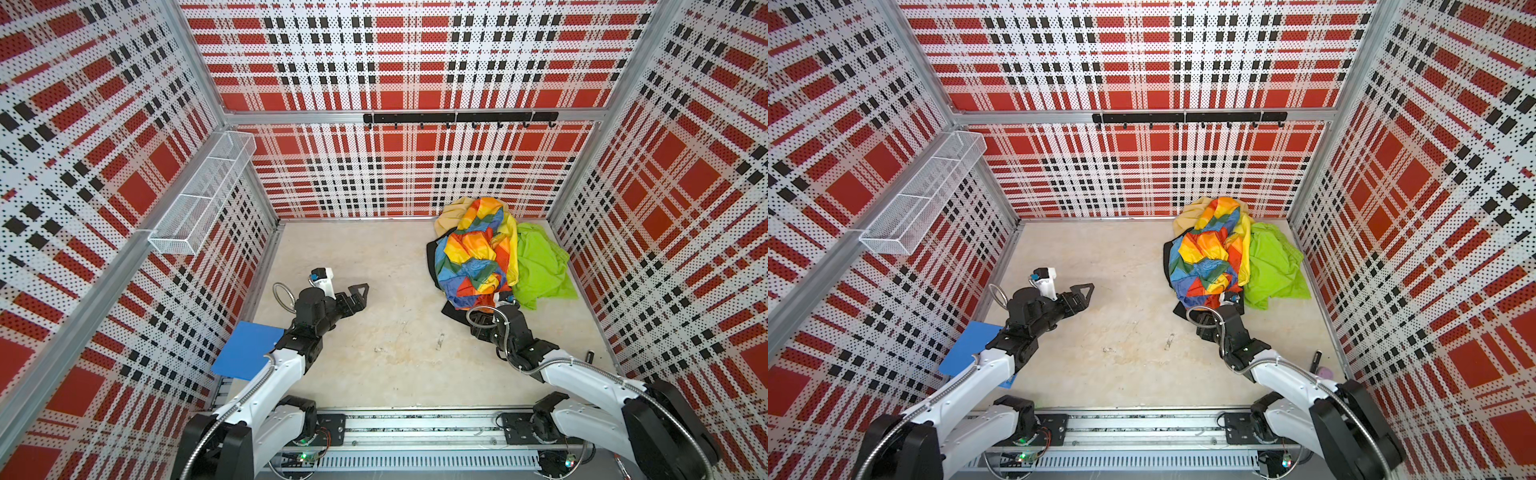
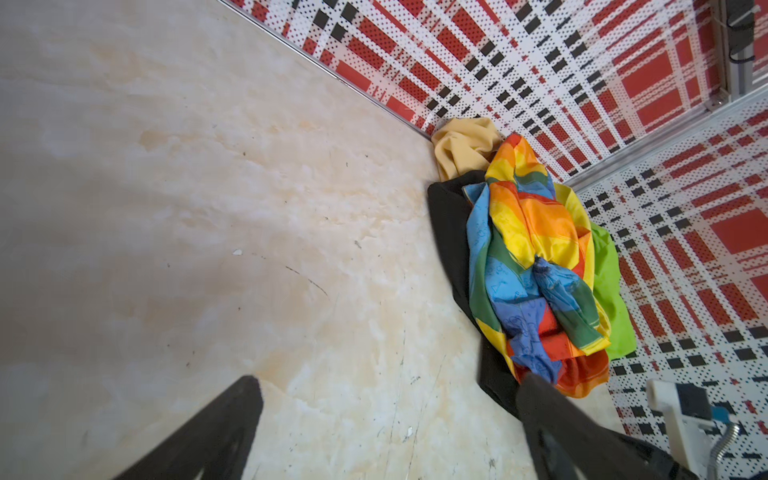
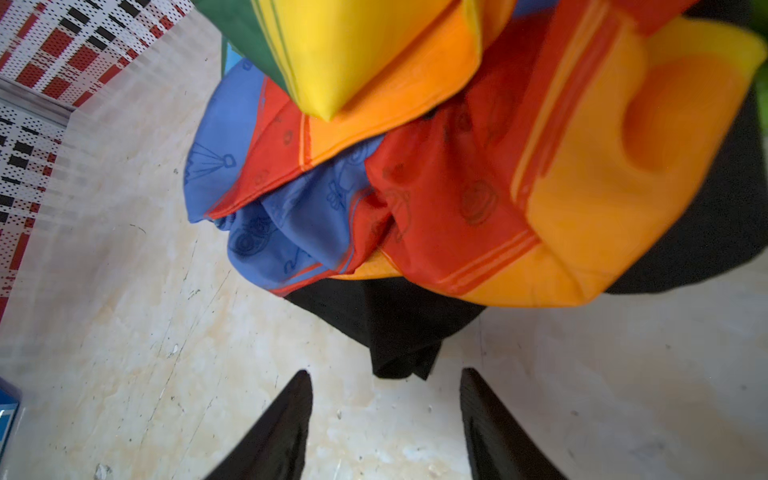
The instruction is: Pick out a specific cloth from the pile
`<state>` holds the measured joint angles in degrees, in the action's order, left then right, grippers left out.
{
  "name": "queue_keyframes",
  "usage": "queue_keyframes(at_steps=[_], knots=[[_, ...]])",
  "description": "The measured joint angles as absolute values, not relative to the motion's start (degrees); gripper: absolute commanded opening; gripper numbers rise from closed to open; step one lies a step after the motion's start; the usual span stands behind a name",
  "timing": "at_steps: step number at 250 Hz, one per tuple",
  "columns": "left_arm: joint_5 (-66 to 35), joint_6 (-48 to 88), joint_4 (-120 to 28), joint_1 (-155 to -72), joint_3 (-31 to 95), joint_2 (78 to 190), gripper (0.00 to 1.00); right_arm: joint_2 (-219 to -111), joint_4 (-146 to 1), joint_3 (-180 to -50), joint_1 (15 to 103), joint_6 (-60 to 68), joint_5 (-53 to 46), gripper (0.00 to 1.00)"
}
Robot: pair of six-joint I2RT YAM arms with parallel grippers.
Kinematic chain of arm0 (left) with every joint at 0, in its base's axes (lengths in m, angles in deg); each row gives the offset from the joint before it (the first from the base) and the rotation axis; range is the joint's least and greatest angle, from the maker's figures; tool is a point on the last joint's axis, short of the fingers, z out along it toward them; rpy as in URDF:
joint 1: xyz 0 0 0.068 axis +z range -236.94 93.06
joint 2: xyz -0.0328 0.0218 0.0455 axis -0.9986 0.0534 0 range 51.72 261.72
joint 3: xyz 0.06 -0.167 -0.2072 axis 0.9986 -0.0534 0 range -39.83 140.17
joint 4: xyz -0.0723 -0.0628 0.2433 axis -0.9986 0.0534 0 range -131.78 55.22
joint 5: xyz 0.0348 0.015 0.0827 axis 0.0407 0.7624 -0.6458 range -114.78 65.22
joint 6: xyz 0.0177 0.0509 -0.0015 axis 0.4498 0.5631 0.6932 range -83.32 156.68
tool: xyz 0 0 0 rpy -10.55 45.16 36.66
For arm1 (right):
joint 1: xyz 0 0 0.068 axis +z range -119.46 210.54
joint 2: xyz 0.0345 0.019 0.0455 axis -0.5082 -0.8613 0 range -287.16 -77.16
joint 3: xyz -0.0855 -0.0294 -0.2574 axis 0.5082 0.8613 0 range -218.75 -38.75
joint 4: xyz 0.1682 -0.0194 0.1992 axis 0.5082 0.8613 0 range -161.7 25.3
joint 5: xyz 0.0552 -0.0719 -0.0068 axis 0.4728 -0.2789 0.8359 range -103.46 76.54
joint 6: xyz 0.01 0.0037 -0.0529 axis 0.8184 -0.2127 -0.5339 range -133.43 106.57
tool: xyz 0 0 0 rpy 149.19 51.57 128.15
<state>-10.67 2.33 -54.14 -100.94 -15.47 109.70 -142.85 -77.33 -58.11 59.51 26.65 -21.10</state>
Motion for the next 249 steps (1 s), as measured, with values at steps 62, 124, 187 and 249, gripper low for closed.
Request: queue_keyframes(at_steps=[62,124,187,249], knots=[[-11.17,2.6,-54.64,-105.84,-15.47,110.4,0.99,-149.3,-80.26,-59.62,59.84,29.86,-21.97,0.51],[-13.31,2.44,-56.56,-111.82,-13.85,114.4,0.99,-152.41,-81.02,-59.99,59.84,31.61,-24.92,0.37],[-14.34,2.47,-57.44,-115.82,-10.71,119.12,0.99,-152.56,-82.77,-60.21,59.84,30.16,-26.41,0.12],[-14.28,2.4,-59.43,-119.02,-7.3,124.25,1.0,-151.47,-81.46,-60.73,60.08,29.14,-27.41,0.0]])
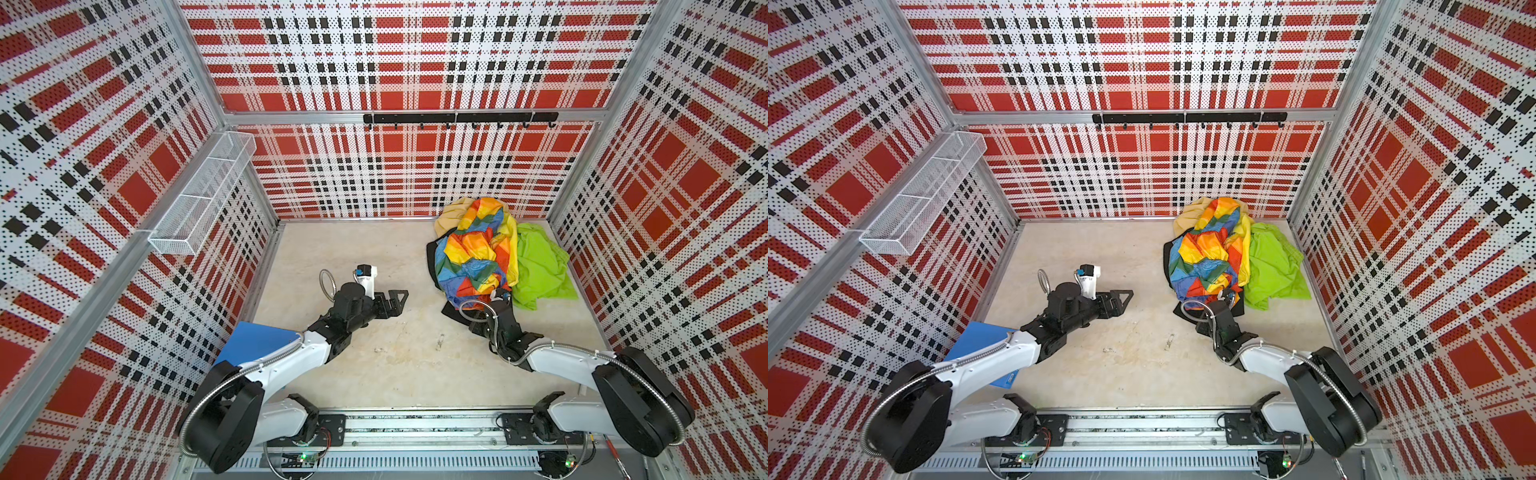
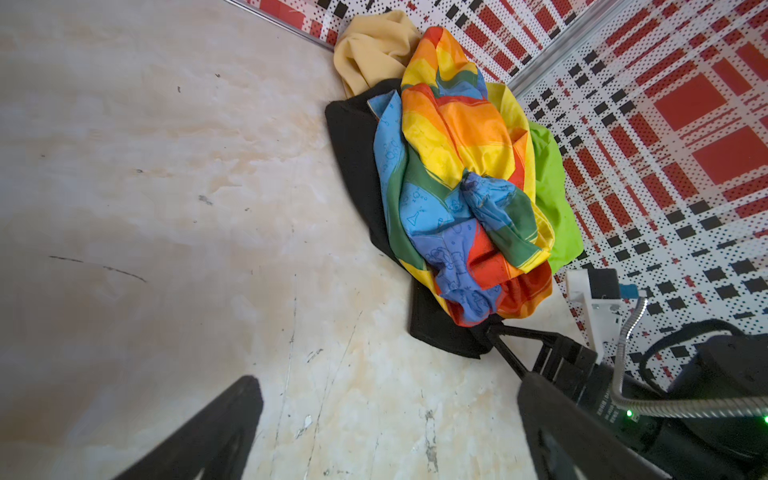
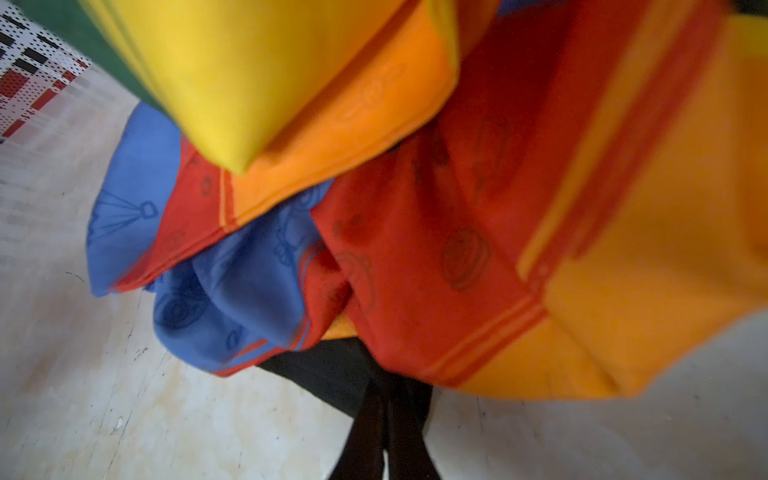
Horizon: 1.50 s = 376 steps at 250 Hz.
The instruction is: Pick out a specific cloth from the pile
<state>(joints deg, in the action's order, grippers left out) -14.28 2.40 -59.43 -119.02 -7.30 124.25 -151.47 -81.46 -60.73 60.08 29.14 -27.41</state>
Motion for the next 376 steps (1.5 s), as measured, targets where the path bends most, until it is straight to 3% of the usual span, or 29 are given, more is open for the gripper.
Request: queue_keyframes(at_steps=[83,176,253,320,376], knots=[[-11.78,0.89,-63.36,-127.08,7.74,144.21,0.82,-137.7,-69.37,-62.09,60.08,27.8,-32.16,0.0],[-5.27,-7.04,-69.61,-133.18,27.26,169.34,0.82,-134.9,-62.91,-62.98,60.08,26.58,-33.51,0.0],[-3.96,-9.86,-70.77,-133.49,36.66,175.03,0.83,-129.78,-56.15,-70.5,60.08,21.62,-36.11,0.0],[-3.7,-10.19,-69.2,-132.92,52.53,182.09,0.84,-127.44,-47.47,-83.62,60.04,14.43,-39.7,0.0],[-3.83,-9.62,-68.45,-132.59,55.61,182.46,0.85,-128.23,-42.51,-94.72,60.04,8.39,-42.65,0.0]])
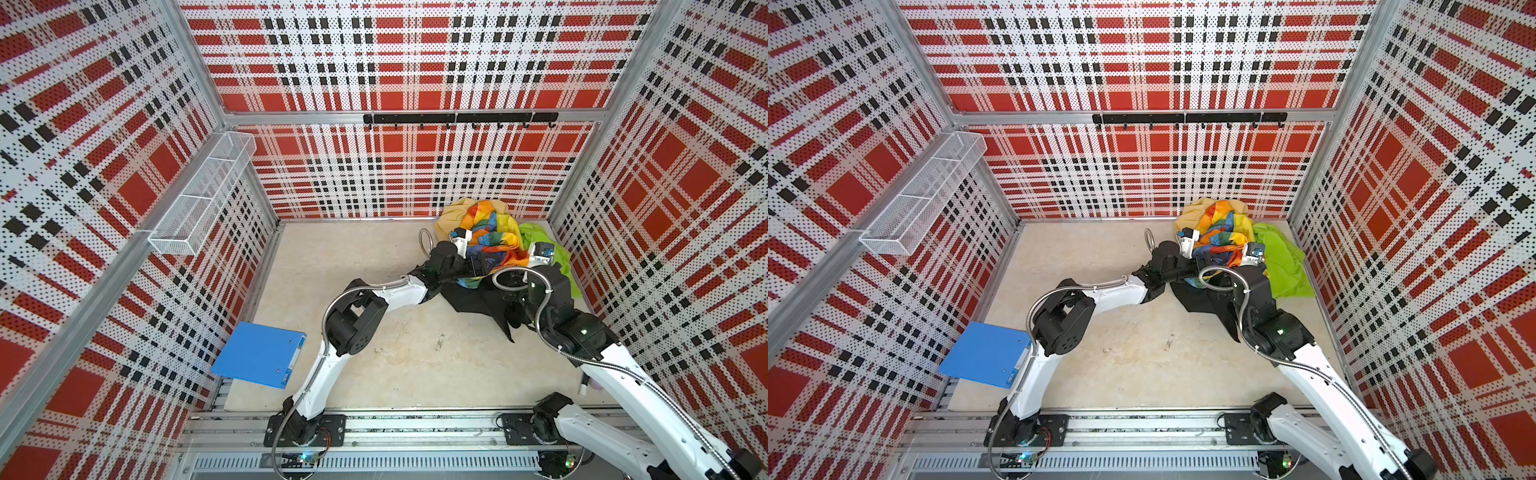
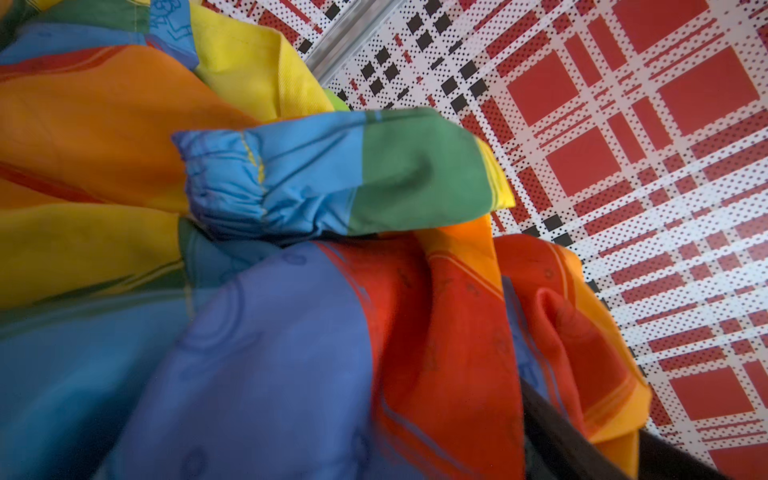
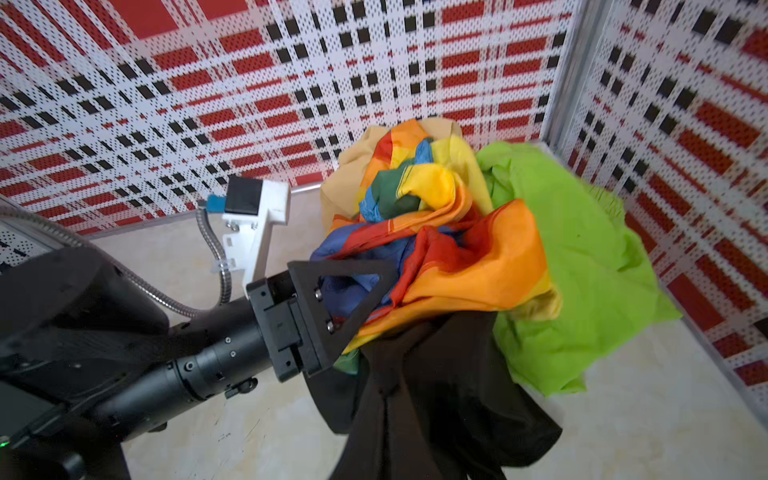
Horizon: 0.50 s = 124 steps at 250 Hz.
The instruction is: Pick out a specific cloth from the pile
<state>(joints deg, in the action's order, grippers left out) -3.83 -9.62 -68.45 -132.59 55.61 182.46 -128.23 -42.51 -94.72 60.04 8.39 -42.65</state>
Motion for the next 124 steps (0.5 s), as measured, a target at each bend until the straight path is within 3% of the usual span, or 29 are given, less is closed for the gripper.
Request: queue_keyframes(at_steps=[124], knots=[[-4.44,-7.55,-65.17,-130.08,50.3,181.72,0.9,-129.96,-40.57,-108.27,60.04,0.99,-45.1,0.0]])
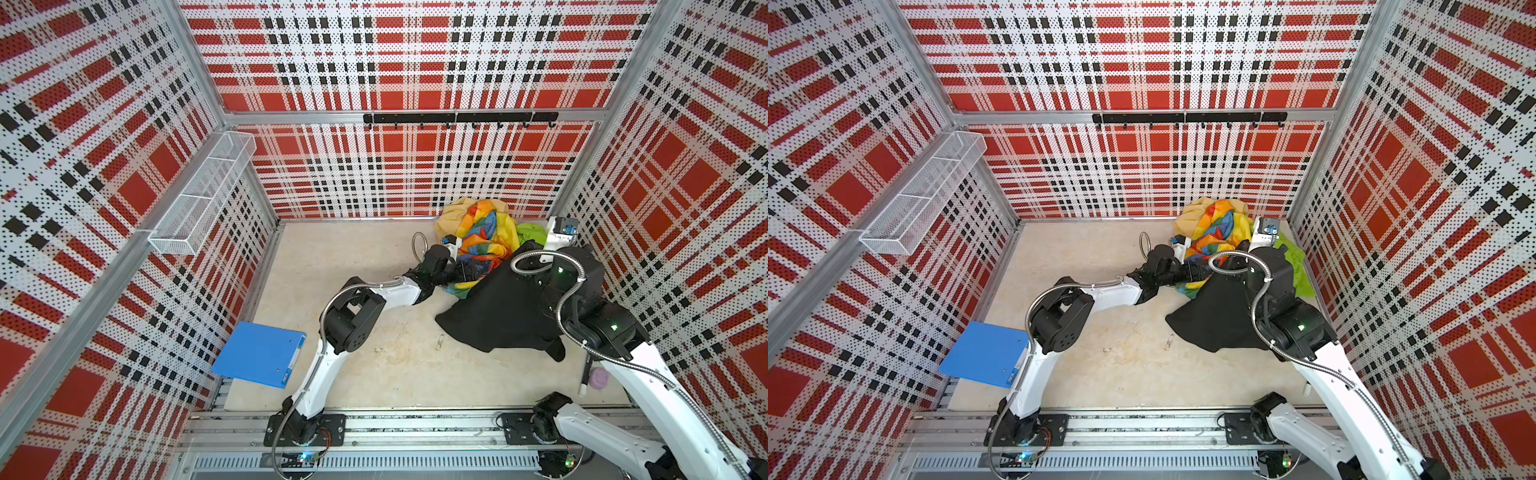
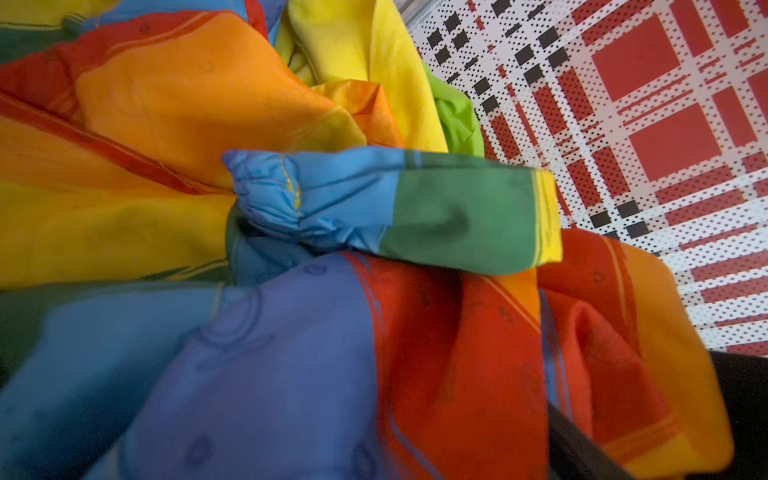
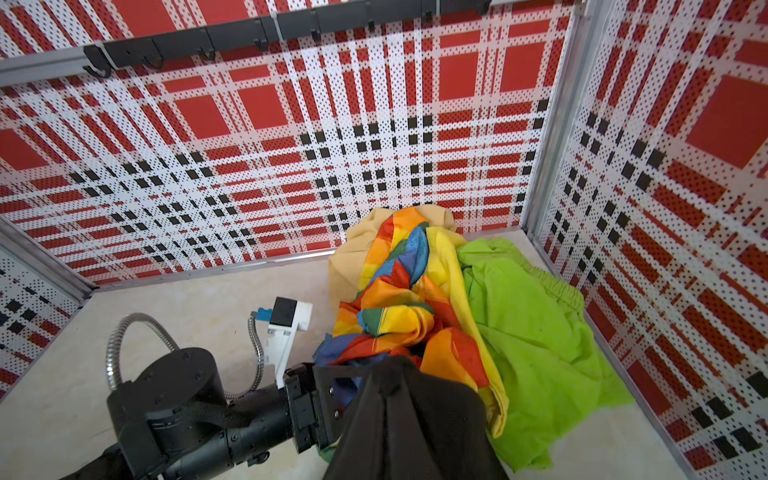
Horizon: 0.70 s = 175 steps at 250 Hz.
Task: Pick out a specific cloth from the pile
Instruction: 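Lift the black cloth high with the right gripper, clearing the pile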
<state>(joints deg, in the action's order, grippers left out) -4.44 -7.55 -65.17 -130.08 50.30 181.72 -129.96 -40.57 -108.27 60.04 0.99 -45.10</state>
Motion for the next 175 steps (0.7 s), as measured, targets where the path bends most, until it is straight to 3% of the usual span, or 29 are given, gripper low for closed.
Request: queue_keyframes(at_steps=[27,175], knots=[[-4.66,-6.5,-64.65,-129.97,49.55,180.75,1.0,-130.29,-40.63,-110.57,60.04,-0.33,-45.53,0.0],[-6.73,-1.32,-65.17,-123.69,28.53,149.98,0.99,-133.78,-43.1,-119.18,60.04,-8.06,-48.66,0.0]])
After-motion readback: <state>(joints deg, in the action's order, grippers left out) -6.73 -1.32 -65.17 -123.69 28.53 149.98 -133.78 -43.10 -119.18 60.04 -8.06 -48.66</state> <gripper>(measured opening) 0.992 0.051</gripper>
